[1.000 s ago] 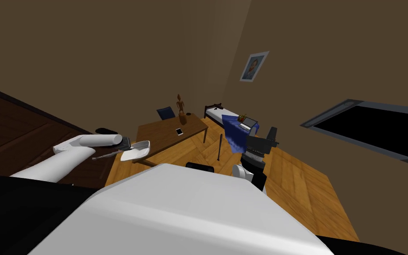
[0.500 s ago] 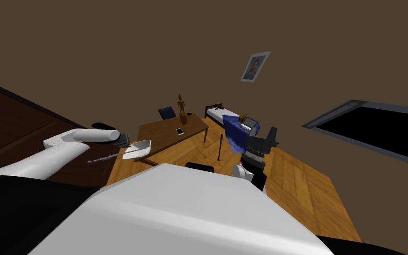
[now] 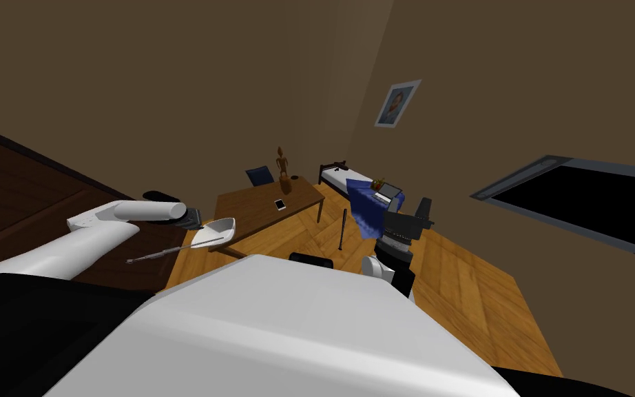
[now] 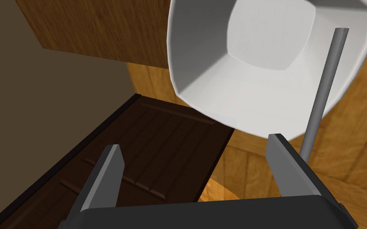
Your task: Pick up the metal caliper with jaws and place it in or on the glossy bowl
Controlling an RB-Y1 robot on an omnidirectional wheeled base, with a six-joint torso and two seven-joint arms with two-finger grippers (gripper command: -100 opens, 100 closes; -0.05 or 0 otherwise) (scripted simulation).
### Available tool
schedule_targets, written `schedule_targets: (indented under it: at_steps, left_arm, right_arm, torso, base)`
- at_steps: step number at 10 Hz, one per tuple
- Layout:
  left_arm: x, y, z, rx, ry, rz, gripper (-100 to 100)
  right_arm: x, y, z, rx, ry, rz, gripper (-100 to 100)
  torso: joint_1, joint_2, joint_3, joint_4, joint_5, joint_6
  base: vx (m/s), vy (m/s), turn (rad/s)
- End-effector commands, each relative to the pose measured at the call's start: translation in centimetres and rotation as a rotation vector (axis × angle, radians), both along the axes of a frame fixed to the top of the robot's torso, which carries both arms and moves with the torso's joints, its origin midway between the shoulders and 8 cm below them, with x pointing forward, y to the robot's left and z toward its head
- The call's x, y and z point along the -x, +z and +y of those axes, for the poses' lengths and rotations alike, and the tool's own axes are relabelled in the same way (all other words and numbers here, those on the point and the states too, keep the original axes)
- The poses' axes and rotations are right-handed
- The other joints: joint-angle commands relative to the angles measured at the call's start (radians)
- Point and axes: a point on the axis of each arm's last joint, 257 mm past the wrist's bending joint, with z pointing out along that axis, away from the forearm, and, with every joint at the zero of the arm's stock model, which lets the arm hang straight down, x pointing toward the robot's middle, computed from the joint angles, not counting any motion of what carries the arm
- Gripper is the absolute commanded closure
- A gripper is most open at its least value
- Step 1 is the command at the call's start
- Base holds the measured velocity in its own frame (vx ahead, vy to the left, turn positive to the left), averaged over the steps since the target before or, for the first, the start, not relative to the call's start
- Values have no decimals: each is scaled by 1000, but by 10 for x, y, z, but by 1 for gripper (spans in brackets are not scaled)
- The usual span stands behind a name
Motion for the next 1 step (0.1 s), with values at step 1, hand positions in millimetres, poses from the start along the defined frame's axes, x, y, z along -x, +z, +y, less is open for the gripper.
schedule_targets:
  at_steps: [1]
  left_arm:
    - [0, 0, 0, 0, 0, 0, 0]
  right_arm:
    - [0, 0, 0, 0, 0, 0, 0]
  torso:
    - [0, 0, 0, 0, 0, 0]
  base:
    - [0, 0, 0]
